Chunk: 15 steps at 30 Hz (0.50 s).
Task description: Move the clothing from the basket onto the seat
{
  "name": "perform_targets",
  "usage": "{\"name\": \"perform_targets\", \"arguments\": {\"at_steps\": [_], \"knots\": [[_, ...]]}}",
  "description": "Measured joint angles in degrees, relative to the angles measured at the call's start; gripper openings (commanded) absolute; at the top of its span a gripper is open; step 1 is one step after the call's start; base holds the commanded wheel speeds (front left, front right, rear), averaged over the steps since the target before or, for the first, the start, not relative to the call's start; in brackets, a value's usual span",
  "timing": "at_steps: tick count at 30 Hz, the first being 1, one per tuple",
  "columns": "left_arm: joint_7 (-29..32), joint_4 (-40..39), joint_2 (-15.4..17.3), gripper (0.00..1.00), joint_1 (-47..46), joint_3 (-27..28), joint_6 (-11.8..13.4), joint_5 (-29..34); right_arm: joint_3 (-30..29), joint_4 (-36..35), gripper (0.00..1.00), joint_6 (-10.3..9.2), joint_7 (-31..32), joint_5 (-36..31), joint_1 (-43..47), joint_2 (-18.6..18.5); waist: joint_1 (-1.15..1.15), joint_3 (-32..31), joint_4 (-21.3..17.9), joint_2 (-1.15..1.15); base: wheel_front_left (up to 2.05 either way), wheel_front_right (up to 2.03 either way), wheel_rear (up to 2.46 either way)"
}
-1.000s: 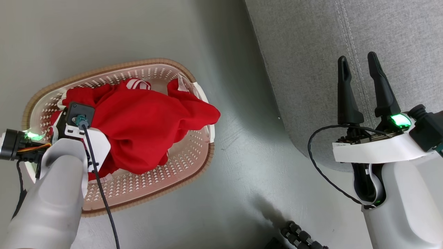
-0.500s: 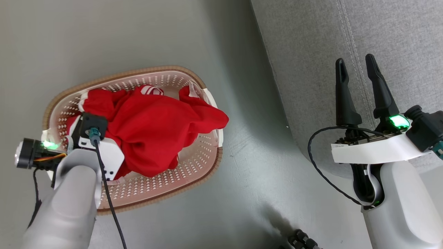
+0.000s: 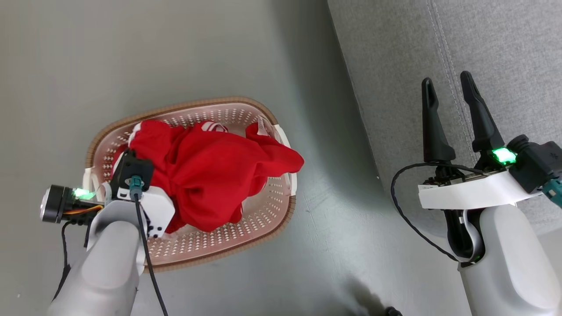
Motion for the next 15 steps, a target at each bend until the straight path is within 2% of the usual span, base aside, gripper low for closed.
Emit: {"name": "perform_targets", "arguments": {"at_steps": [15], "knots": [[-1.63, -8.28, -2.9, 0.0, 4.56, 0.07, -0.75, -2.49, -0.33, 1.23, 1.0, 0.0, 0.0, -3.15, 0.02, -0.07, 0.0, -5.59, 3.16, 0.0, 0.0, 0.0, 0.0]]}}
